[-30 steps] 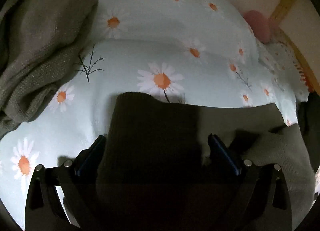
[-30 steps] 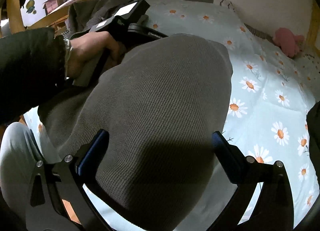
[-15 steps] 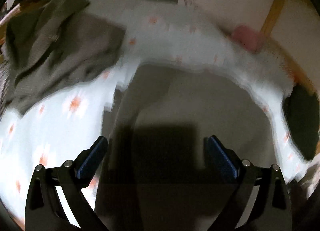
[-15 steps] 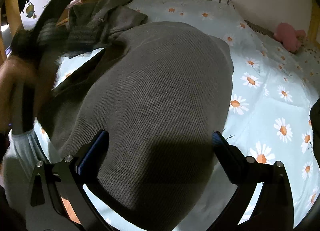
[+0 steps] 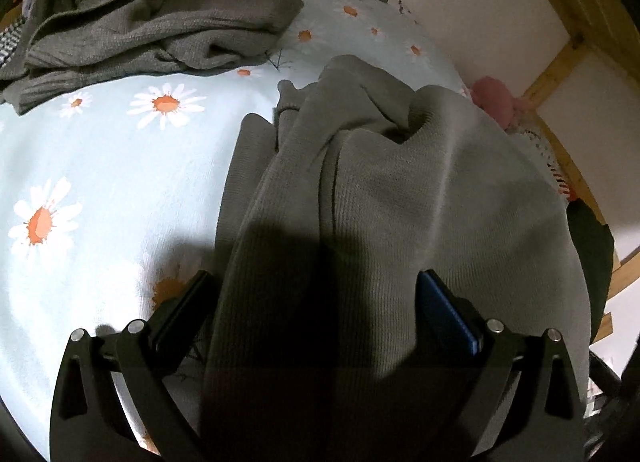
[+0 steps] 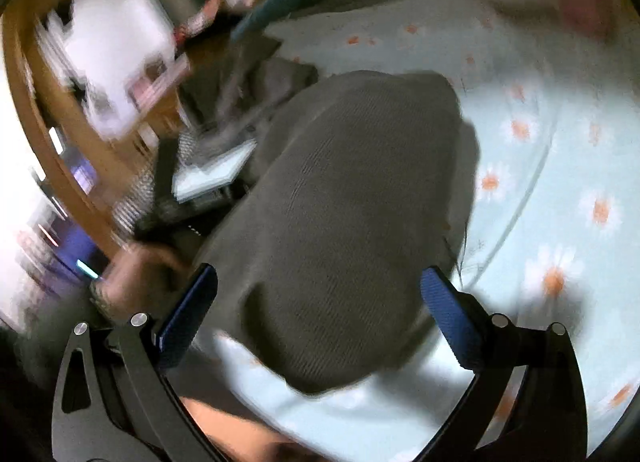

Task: Fold large clothes

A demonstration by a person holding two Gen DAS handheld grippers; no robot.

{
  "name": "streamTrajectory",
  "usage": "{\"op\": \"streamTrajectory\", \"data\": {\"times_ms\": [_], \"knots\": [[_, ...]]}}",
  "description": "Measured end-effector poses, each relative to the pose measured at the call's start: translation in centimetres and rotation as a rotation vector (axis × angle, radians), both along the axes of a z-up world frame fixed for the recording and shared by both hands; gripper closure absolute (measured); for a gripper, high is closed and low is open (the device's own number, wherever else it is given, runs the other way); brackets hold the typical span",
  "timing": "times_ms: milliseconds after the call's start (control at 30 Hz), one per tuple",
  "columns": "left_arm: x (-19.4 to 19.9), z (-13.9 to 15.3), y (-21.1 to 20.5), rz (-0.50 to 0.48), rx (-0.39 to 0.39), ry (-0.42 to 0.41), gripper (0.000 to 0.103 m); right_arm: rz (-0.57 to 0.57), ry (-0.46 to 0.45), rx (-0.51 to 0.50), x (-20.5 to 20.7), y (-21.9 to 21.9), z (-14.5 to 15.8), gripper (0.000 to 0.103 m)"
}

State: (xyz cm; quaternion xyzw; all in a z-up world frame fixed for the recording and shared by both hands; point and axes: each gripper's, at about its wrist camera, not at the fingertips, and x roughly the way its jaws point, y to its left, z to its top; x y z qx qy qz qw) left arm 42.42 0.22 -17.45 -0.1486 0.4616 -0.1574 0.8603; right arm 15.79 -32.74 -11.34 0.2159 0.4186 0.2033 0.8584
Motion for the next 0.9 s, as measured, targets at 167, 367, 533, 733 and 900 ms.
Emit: {"op": "streamTrajectory", "data": {"times_ms": [167, 367, 533, 733, 900], "knots": [[-1.5, 0.4, 0.1, 0.002, -0.011, -0.002, 0.004, -0.039, 0.177, 0.344, 0.9, -6.1, -4.2, 0.003], [-1.7, 0.4, 0.3, -0.007, -0.014, -0.006, 0.004, 0.086, 0.319, 0.568, 5.5, -4.2, -8.6, 0.003], [-2.3, 0.3, 0.7, -0.004, -0.037, -0.013, 0.004, 0.069, 0.330, 0.613, 7.9, -1.0, -10.4, 0.002], [-3.4, 0.9, 1.2, 0.020, -0.067, 0.028, 0.004, -0.018, 0.237, 0.623, 6.6, -0.3, -10.2, 0.003], [-12.1, 1.0, 5.2, 0.195, -0.413, -0.045, 0.005, -0.054, 0.257, 0.695, 6.4, -1.3, -10.6, 0.008]]}}
